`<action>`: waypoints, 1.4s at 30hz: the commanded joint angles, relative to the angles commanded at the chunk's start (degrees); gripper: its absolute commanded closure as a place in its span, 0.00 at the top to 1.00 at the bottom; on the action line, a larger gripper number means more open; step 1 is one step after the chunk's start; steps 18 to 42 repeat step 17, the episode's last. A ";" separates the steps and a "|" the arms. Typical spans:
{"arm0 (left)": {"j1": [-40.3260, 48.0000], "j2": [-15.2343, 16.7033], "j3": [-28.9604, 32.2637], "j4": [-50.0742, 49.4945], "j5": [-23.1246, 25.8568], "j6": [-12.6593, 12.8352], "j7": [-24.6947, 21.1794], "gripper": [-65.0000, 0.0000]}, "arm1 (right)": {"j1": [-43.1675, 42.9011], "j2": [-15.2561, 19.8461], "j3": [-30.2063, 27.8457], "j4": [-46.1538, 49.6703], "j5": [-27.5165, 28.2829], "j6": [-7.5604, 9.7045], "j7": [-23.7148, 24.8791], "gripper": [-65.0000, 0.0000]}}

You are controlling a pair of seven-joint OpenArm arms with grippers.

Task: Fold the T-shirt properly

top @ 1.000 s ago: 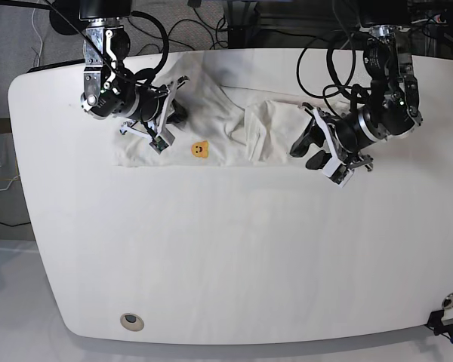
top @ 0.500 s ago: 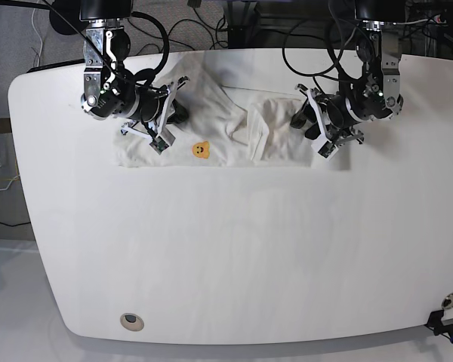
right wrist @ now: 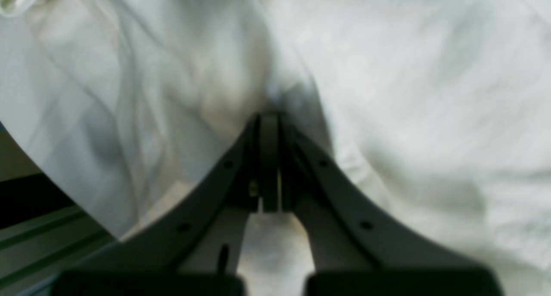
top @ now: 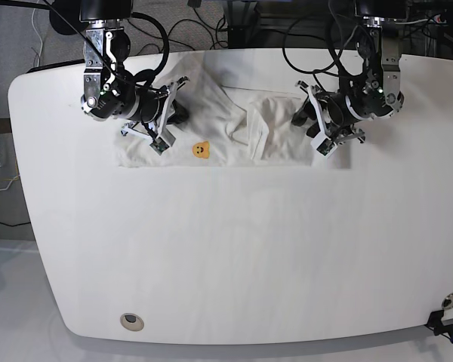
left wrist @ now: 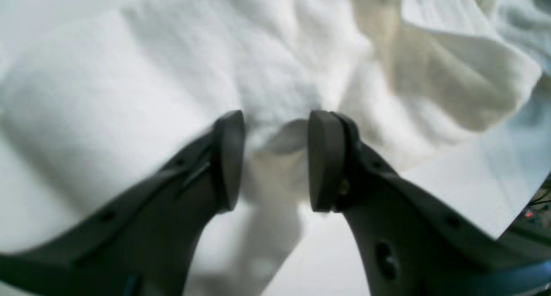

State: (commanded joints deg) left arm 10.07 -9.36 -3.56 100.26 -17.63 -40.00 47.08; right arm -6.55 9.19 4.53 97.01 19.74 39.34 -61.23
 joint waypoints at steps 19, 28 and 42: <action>-0.26 -5.98 -13.36 4.92 0.00 0.00 0.18 0.35 | 4.92 -0.09 0.00 5.98 0.00 -0.09 -0.26 0.00; -0.26 -5.98 -13.36 4.92 0.00 0.00 0.18 0.35 | 4.92 -0.09 0.00 5.98 0.00 -0.09 -0.26 0.00; -0.26 -5.98 -13.36 4.92 0.00 0.00 0.18 0.35 | 4.92 -0.09 0.00 5.98 0.00 -0.09 -0.26 0.00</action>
